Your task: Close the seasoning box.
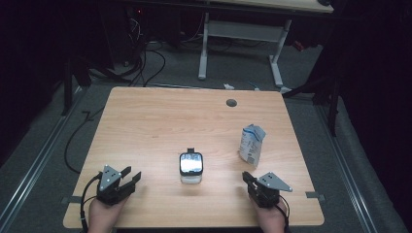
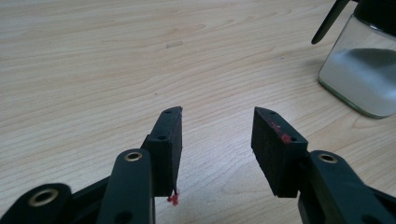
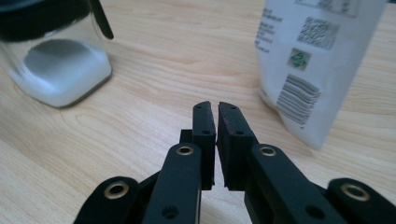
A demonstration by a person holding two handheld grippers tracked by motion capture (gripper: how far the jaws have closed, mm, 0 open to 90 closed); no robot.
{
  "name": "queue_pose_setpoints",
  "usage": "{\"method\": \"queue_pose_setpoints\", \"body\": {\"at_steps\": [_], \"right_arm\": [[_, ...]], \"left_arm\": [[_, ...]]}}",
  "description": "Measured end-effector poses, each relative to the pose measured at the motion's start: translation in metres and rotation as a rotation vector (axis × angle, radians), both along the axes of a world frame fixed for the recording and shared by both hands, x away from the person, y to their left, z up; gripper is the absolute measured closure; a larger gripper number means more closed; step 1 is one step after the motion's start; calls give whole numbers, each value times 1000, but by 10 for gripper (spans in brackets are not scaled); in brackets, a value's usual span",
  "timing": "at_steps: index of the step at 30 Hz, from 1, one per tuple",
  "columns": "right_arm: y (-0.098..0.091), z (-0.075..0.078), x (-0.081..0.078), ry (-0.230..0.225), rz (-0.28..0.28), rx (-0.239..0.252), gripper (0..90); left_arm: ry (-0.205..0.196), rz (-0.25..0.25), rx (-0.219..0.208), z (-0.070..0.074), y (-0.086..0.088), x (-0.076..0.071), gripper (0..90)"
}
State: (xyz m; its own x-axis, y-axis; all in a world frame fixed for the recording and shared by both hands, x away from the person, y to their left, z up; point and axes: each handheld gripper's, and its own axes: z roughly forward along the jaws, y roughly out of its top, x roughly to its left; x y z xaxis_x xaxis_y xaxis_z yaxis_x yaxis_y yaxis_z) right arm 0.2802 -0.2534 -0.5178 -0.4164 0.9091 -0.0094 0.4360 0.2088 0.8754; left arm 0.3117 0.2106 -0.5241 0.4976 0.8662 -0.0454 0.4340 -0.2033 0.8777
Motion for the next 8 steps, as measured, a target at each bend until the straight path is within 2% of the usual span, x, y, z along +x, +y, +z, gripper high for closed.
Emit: {"method": "queue_pose_setpoints", "body": {"at_steps": [4, 8], "right_arm": [[4, -3, 1, 8, 14, -18, 832], [1, -4, -1, 6, 7, -21, 768]], "left_arm": [[-3, -3, 2, 1, 0, 0, 529], [-9, -10, 1, 2, -3, 3, 514]]}}
